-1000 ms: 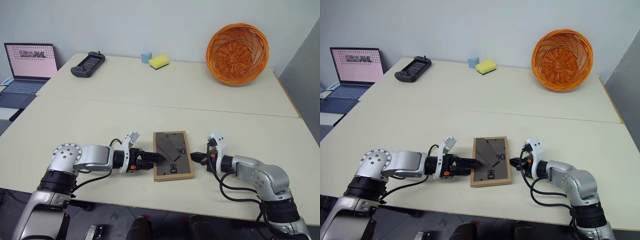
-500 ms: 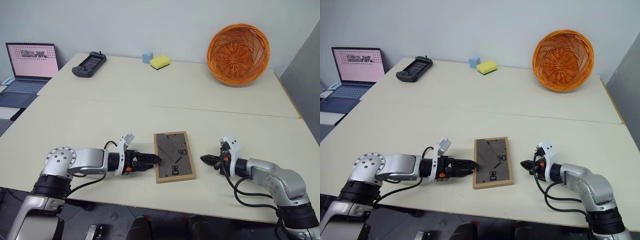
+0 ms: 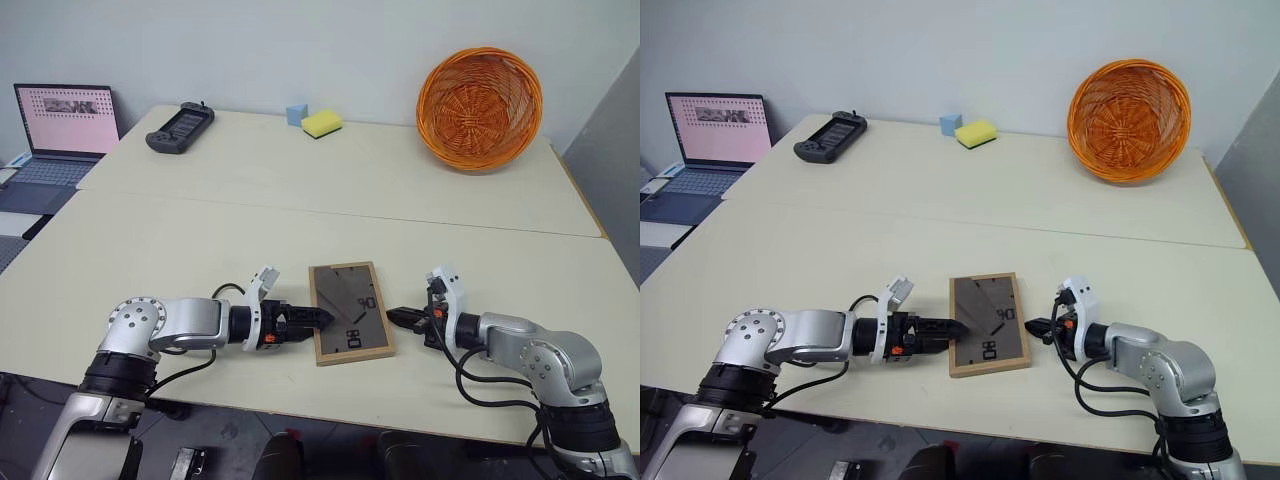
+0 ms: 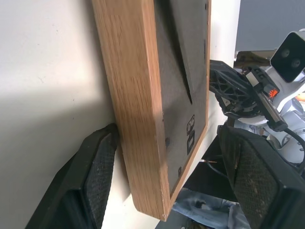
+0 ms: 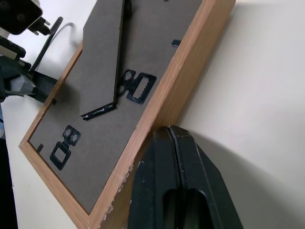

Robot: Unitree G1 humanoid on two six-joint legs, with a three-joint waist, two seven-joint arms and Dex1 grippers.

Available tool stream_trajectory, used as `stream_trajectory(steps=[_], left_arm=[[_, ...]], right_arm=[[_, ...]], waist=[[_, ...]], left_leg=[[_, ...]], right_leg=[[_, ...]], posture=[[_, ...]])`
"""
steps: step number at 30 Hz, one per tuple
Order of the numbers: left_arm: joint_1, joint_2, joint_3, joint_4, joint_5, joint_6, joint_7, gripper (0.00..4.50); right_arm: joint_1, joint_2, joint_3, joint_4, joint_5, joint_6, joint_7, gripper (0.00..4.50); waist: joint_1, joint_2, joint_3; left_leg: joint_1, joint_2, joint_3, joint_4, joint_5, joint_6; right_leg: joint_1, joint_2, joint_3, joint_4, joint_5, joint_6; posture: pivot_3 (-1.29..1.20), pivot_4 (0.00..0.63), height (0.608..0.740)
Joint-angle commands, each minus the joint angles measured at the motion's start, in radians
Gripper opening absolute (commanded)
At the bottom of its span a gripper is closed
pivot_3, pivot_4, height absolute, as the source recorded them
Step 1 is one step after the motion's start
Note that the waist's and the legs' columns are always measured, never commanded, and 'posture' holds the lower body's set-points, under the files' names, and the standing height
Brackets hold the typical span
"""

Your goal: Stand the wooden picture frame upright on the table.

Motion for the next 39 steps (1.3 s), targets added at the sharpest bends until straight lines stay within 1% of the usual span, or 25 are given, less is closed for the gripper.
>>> stream_trajectory(steps=[1, 10, 19, 22, 26, 30, 32, 39], left_arm=[[-0.007, -0.006, 0.005, -0.006, -0.009, -0.002, 0.007, 3.53], [-0.01, -0.013, 0.011, -0.002, -0.009, -0.004, 0.011, 3.53], [-0.002, -0.017, 0.016, -0.004, -0.009, -0.006, 0.013, 3.53], [0.001, -0.021, 0.019, -0.011, -0.009, -0.01, 0.013, 3.05], [-0.001, -0.028, 0.028, -0.011, -0.009, -0.011, 0.013, 2.18], [0.001, -0.033, 0.033, -0.015, -0.009, -0.013, 0.017, 1.49], [0.004, -0.038, 0.039, -0.018, -0.009, -0.015, 0.018, 1.31], [0.008, -0.044, 0.05, -0.022, -0.009, -0.013, 0.014, 1.31]], right_arm=[[-0.03, 0.035, -0.011, 0.013, 0.016, -0.005, -0.017, 0.0], [-0.069, 0.093, 0.012, 0.056, 0.001, -0.02, -0.042, 0.0], [-0.058, 0.065, 0.006, 0.056, 0.003, -0.024, -0.031, 0.0], [-0.056, 0.063, 0.005, 0.051, 0.007, -0.022, -0.034, 0.0], [-0.058, 0.061, 0.004, 0.05, 0.009, -0.02, -0.034, 0.0], [-0.057, 0.059, 0.002, 0.05, 0.011, -0.02, -0.033, 0.0], [-0.056, 0.059, 0.002, 0.049, 0.012, -0.02, -0.033, 0.0], [-0.048, 0.056, 0.006, 0.039, 0.014, -0.019, -0.032, 0.0]], waist=[[-0.001, 0.0, 0.0], [0.0, 0.0, 0.0], [0.0, 0.0, 0.0], [0.0, 0.0, 0.0], [0.0, 0.0, 0.0], [0.0, 0.0, 0.0], [0.0, 0.0, 0.0], [0.0, 0.0, 0.0]], left_leg=[[0.0, 0.0, 0.0, 0.0, 0.0, 0.0], [-0.001, 0.0, 0.0, 0.0, 0.0, 0.0], [-0.001, 0.0, 0.0, -0.001, 0.0, 0.0], [-0.001, 0.0, 0.0, -0.001, 0.0, 0.0], [-0.001, 0.0, 0.0, -0.001, 0.0, 0.0], [-0.002, 0.0, 0.0, -0.001, 0.0, 0.0], [-0.002, 0.0, 0.0, -0.001, 0.0, 0.0], [-0.002, 0.0, 0.0, -0.001, 0.0, 0.0]], right_leg=[[0.0, 0.0, 0.0, 0.0, 0.0, 0.0], [0.0, 0.0, 0.0, 0.0, 0.0, 0.0], [0.0, 0.0, 0.0, -0.001, 0.0, 0.0], [-0.001, 0.0, 0.0, -0.001, 0.0, 0.0], [-0.001, 0.0, 0.0, -0.001, 0.0, 0.0], [-0.001, 0.0, 0.0, -0.001, 0.0, 0.0], [-0.001, 0.0, 0.0, -0.001, 0.0, 0.0], [-0.001, 0.0, -0.001, -0.001, 0.0, 0.0]], posture=[[0.0, 0.15, 0.74], [0.0, 0.15, 0.74], [0.0, 0.15, 0.74], [0.0, 0.15, 0.74], [0.0, 0.15, 0.74], [0.0, 0.15, 0.74], [0.0, 0.15, 0.74], [0.0, 0.15, 0.74]])
